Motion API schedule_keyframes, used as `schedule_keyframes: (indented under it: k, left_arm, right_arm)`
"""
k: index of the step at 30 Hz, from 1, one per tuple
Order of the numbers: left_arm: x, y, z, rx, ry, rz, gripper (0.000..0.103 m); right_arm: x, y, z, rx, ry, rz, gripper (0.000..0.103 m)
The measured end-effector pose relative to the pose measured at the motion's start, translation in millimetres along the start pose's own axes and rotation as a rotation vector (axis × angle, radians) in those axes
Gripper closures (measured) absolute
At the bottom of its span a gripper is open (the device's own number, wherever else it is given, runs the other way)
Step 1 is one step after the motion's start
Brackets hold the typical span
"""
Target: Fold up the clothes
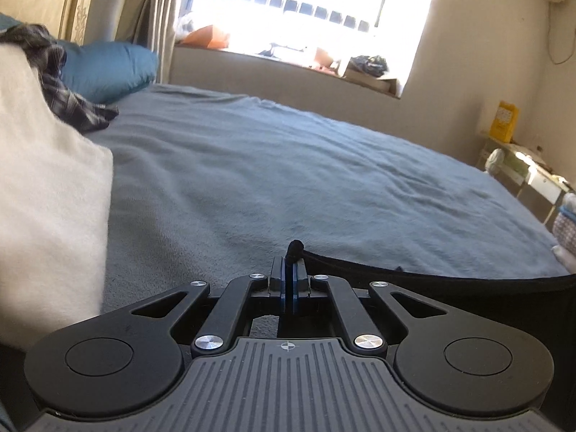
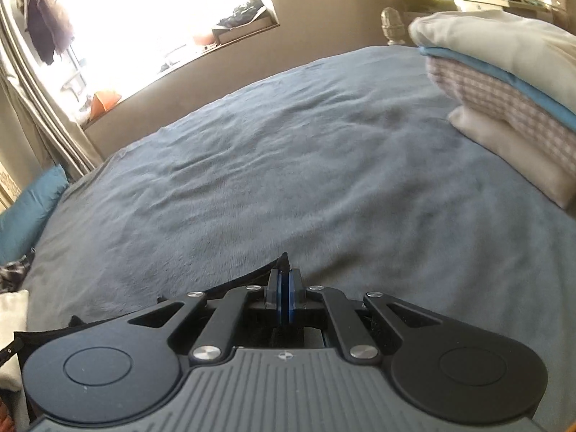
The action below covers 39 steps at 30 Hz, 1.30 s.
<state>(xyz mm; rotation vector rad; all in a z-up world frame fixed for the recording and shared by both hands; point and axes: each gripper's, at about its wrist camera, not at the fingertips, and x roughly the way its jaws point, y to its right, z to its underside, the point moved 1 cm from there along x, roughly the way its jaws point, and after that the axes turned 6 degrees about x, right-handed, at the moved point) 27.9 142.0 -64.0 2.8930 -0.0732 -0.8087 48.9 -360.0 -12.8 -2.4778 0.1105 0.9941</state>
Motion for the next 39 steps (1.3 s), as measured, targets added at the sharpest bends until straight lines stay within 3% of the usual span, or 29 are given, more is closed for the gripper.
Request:
schedule_keyframes:
  k: [39]
  left_arm:
    - [44,-3,-5,0.012,-0.068,-0.056,0.101]
  right_arm:
    - [76,15,-15,0.069,-0.061,-0.03,0.101]
